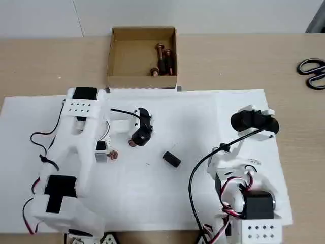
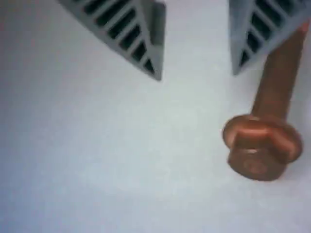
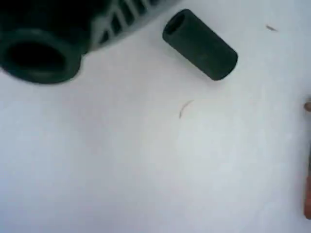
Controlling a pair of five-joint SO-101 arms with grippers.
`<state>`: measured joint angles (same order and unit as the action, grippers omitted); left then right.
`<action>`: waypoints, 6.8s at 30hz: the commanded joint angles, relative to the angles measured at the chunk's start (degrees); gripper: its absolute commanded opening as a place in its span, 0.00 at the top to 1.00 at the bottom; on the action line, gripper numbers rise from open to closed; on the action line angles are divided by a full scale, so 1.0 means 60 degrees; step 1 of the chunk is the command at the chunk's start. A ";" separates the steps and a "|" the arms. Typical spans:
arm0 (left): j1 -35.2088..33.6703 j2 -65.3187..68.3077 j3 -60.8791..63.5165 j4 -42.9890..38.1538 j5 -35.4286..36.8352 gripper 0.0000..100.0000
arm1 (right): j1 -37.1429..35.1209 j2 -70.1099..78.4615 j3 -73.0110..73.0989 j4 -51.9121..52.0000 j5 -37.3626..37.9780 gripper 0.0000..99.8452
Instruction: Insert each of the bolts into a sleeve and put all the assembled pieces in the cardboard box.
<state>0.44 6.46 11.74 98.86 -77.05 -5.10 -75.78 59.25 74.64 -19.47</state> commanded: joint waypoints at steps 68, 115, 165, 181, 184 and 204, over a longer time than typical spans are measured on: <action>0.0117 0.3546 -0.2513 -0.0571 -0.3062 0.91 | -0.0007 -0.0095 -0.0088 -0.0505 0.0044 1.00; 0.1436 -0.5114 -0.3495 -0.4322 1.2293 1.00 | -0.1487 -0.1590 -0.1304 -0.1121 0.3062 1.00; 0.3443 -1.7538 0.9165 -0.9392 1.8945 1.00 | -0.5707 -0.3128 0.1714 -0.3744 0.3194 1.00; 0.4630 -1.8418 0.9766 -0.8396 1.8945 1.00 | -0.6381 -0.4696 0.2637 -0.2659 0.3663 1.00; 0.4645 -1.8418 0.9956 -0.8689 1.8945 1.00 | -0.6835 -0.4681 0.2667 -0.2674 0.3663 1.00; 0.4952 -1.8403 1.0161 -0.8425 1.8945 1.00 | -0.6806 -0.4696 0.2696 -0.3158 0.4073 1.00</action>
<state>28.48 -103.43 72.92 47.78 36.35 -45.89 -103.56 76.22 58.29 4.35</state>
